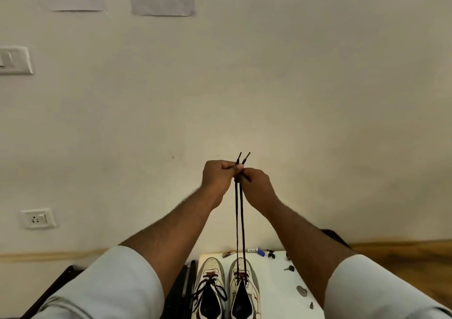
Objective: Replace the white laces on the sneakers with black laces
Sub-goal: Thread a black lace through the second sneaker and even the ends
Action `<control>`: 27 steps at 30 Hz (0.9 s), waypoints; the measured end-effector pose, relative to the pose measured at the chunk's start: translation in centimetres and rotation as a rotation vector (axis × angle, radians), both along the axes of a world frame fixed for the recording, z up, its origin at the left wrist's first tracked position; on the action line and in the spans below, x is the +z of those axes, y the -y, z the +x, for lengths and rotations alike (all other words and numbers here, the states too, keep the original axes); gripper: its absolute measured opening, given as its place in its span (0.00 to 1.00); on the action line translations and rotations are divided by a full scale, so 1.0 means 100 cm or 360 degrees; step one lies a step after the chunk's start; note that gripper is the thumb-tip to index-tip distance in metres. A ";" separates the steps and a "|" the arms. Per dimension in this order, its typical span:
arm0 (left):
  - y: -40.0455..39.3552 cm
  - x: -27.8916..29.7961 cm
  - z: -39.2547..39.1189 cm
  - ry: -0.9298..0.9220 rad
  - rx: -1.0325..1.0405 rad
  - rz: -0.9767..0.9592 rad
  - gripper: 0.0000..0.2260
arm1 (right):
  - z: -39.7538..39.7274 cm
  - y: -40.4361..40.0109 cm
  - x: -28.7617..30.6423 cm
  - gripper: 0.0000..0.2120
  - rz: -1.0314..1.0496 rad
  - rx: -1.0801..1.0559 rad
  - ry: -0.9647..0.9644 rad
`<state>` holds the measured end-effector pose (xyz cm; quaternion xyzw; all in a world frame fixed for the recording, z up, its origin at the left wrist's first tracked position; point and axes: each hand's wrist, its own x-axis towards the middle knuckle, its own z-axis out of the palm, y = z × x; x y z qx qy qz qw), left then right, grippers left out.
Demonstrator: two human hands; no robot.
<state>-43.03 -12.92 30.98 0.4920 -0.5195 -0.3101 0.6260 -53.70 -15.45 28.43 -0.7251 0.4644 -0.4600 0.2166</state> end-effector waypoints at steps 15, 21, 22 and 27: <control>0.017 -0.003 0.008 -0.0238 0.0139 -0.0026 0.02 | 0.008 0.001 -0.001 0.10 0.0099 0.0173 0.1004; 0.010 0.007 0.030 0.0126 -0.0136 0.0134 0.07 | 0.005 0.005 0.008 0.11 -0.0047 0.0267 0.0825; 0.009 0.010 0.034 0.0218 -0.0190 0.0147 0.08 | 0.004 0.006 0.010 0.14 -0.0089 0.0280 0.0714; 0.008 0.029 0.058 0.0690 -0.0330 0.0264 0.07 | 0.002 0.013 0.026 0.20 -0.0242 0.0284 -0.0011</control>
